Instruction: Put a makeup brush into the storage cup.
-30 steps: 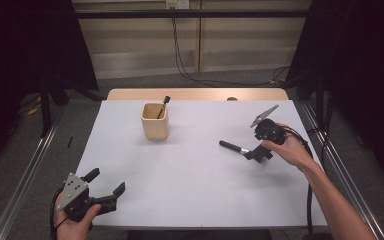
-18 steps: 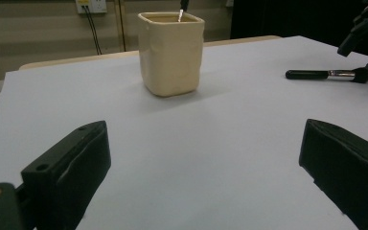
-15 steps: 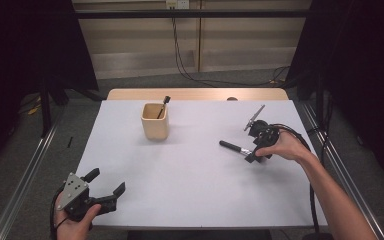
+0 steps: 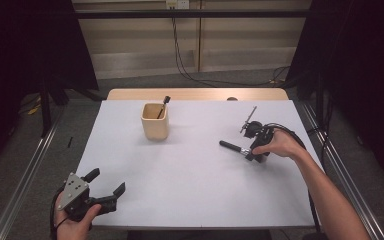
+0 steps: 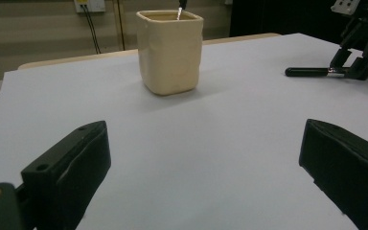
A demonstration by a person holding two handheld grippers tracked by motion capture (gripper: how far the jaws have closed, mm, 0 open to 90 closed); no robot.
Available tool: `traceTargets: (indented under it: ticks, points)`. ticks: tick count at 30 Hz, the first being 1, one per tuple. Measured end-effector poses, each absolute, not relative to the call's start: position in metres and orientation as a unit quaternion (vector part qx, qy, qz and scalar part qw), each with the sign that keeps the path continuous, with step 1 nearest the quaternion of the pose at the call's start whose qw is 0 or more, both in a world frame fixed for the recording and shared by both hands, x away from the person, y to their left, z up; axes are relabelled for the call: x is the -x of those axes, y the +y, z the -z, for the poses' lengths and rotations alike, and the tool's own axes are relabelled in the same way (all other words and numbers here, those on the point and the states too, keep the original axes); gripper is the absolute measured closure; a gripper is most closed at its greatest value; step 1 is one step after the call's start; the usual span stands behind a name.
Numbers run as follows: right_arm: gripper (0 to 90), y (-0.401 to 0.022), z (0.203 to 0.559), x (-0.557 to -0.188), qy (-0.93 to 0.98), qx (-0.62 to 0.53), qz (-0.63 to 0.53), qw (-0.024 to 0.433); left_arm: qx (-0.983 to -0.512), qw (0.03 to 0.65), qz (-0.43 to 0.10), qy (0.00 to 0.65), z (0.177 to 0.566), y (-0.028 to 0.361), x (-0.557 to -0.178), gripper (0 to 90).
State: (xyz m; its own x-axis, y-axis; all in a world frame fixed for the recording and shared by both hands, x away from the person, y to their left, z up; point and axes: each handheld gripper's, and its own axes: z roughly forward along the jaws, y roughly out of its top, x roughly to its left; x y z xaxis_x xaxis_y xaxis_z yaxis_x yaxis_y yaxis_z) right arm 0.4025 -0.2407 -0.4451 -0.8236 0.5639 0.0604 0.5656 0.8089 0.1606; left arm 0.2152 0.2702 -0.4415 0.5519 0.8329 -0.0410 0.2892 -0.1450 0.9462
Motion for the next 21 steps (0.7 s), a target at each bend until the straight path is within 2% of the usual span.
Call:
traceTargets:
  ticks: [12, 17, 21]
  points:
    - [60.1, -0.2379, 0.4509, -0.4038, -0.953, 0.294, 0.074, -0.007, -0.711, 0.520, -0.260, 0.395, 0.4419, 0.2702, -0.2159, 3.7]
    - [70.8, -0.2362, 0.4498, -0.4039, -0.953, 0.296, 0.068, -0.002, -0.714, 0.518, -0.260, 0.393, 0.4418, 0.2710, -0.2156, 3.7]
    - [71.0, -0.2372, 0.4501, -0.4040, -0.952, 0.299, 0.073, 0.002, -0.714, 0.517, -0.259, 0.395, 0.4419, 0.2710, -0.2161, 3.7]
